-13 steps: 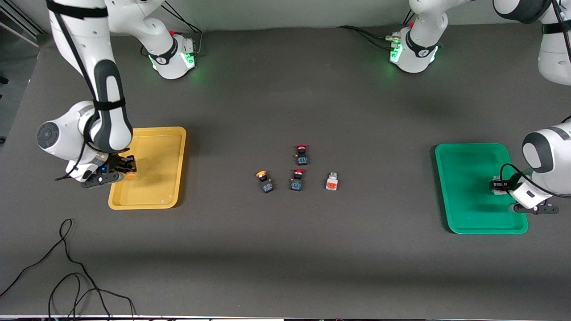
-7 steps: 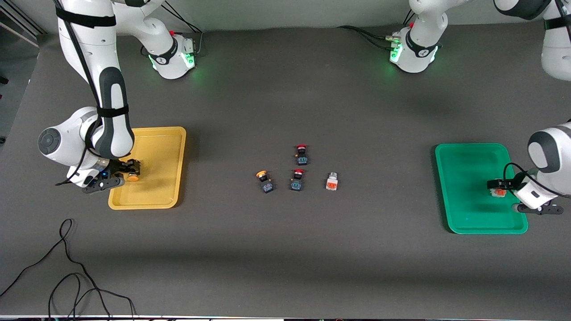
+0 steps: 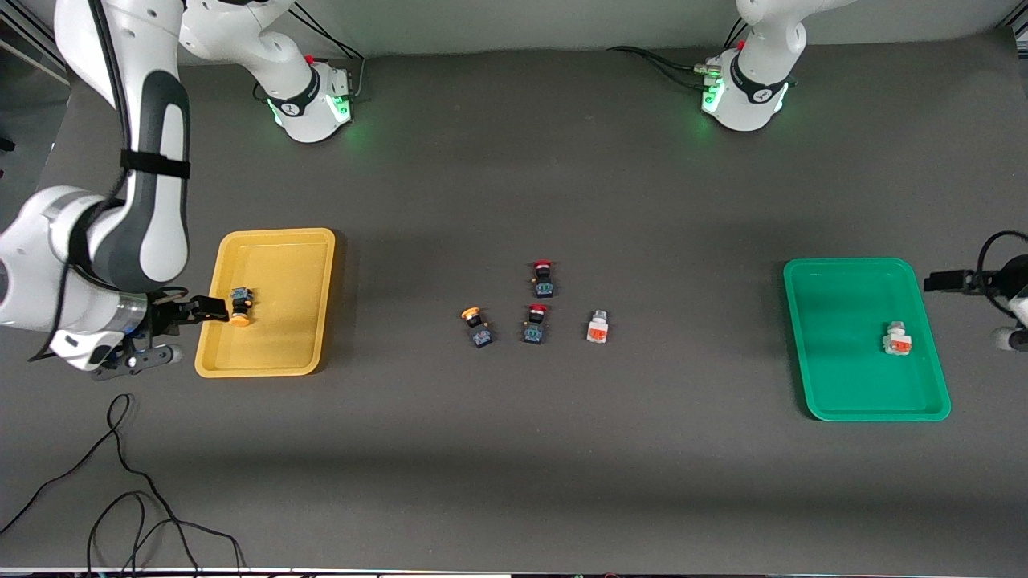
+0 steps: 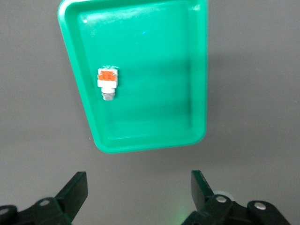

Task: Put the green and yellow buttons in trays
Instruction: 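Lower and release the button with the right gripper while the left gripper releases the block, then reach the right gripper to another yellow button while the left gripper reaches the second block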

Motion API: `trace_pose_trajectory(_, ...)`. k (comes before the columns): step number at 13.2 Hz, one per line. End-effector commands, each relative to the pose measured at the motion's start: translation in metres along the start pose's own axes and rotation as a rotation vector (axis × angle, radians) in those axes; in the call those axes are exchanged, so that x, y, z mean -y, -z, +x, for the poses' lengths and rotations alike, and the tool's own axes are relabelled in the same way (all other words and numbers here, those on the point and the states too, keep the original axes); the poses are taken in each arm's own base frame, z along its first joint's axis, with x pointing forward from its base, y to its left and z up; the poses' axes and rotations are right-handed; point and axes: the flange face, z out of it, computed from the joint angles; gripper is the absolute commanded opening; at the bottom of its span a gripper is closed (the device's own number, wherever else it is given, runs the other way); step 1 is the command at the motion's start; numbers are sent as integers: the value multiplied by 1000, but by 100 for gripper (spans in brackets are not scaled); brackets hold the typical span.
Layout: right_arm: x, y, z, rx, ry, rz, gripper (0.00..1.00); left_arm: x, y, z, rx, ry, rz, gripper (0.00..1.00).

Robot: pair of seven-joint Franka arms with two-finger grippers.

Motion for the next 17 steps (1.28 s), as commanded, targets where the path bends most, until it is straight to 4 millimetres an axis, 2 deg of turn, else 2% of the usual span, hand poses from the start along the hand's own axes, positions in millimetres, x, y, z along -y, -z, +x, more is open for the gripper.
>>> trace_pose_trajectory(1,51,22,23,-3,-18,-46,100,-43,29,11,15,36,2,98)
trace_pose_trajectory(3,111,18,37,-16,-59,-41,100,-99,31,23,12,113,0,98)
trace_pose_trajectory(5,182,1,51,-22,-104,-20,100,-153,30,32,8,202,-74,98)
trace_pose_trajectory(7,253,-13,61,-66,-122,-2,100,-216,19,46,9,235,-110,98)
trace_pose_trajectory(9,313,-24,66,-77,-157,10,100,-281,5,60,-20,273,-113,98)
trace_pose_trajectory(11,367,-44,64,-60,-83,15,100,-339,-17,75,-57,338,-118,98)
trace_pose_trajectory(12,391,-52,66,-73,-43,19,100,-363,-30,82,-80,355,-123,98)
trace_pose_trajectory(13,405,-57,68,-91,-26,24,100,-384,-45,87,-87,358,-126,98)
trace_pose_trajectory(15,418,-73,71,-111,-10,27,100,-421,-86,98,-75,318,-117,98)
trace_pose_trajectory(17,431,-103,69,-109,9,1,100,-442,-131,111,-58,296,-111,98)
